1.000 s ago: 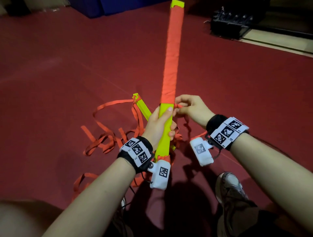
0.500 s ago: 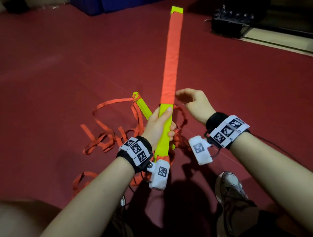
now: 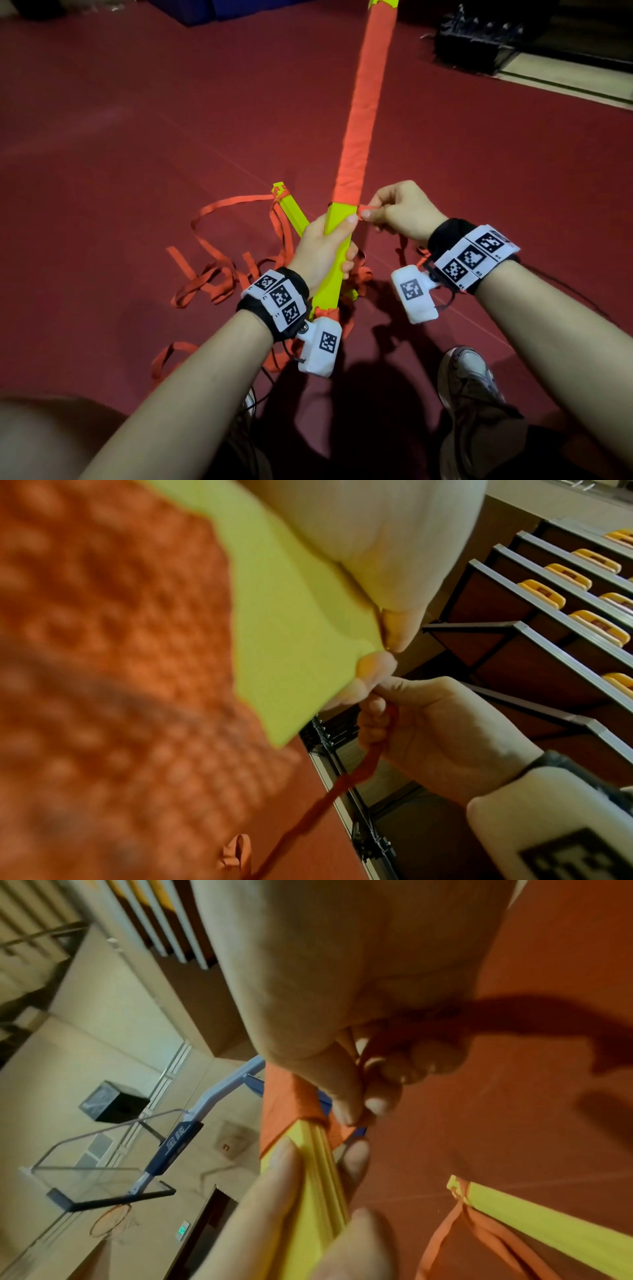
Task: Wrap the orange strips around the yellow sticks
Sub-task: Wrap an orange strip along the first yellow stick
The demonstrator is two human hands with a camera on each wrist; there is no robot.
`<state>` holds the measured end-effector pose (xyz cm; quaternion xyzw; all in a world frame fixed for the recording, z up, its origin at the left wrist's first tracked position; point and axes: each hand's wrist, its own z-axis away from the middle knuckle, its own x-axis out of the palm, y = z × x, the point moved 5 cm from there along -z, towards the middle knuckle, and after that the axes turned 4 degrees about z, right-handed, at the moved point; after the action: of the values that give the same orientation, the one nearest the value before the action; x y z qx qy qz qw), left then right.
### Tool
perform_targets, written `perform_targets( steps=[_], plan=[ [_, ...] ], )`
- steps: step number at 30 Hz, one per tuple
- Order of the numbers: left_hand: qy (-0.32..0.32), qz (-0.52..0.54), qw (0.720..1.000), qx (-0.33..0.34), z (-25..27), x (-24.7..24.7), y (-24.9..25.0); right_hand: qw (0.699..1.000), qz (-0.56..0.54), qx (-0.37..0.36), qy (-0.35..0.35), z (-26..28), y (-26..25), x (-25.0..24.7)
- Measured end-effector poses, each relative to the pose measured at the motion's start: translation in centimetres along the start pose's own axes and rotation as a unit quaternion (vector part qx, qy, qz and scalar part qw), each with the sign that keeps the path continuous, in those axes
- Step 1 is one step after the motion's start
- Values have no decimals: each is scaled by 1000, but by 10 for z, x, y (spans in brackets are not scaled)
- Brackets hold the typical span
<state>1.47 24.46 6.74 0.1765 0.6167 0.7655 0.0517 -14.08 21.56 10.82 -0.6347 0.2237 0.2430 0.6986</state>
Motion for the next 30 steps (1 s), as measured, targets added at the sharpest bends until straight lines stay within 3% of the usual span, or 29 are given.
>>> perform_targets(
  steps=[4, 8, 14, 17, 20, 25, 28, 30],
  plan=[
    [8, -46, 999, 10, -1, 2, -1, 991, 130, -28, 32, 1, -13, -21],
    [66, -139, 985, 78, -5, 0, 5, 999, 31, -10, 19, 0, -11, -17],
    [181, -426, 878, 122, 6, -5, 21, 998, -5, -30, 56, 13, -25, 3],
    [191, -451, 863, 124, 11, -2, 23, 997, -63, -11, 40, 15, -24, 13],
    [180, -440, 873, 112, 8, -2, 20, 997, -76, -6, 15, 13, -21, 20],
    [108, -405, 905, 71, -2, 3, 13, 996, -80, 5, 49, 7, -5, 12],
    [11, -245, 969, -6, -9, -4, 14, 992, -125, -13, 9, 10, -7, 1],
    [-68, -115, 987, -91, -7, -9, 7, 987, -152, -51, -15, 13, -13, -5]
  ],
)
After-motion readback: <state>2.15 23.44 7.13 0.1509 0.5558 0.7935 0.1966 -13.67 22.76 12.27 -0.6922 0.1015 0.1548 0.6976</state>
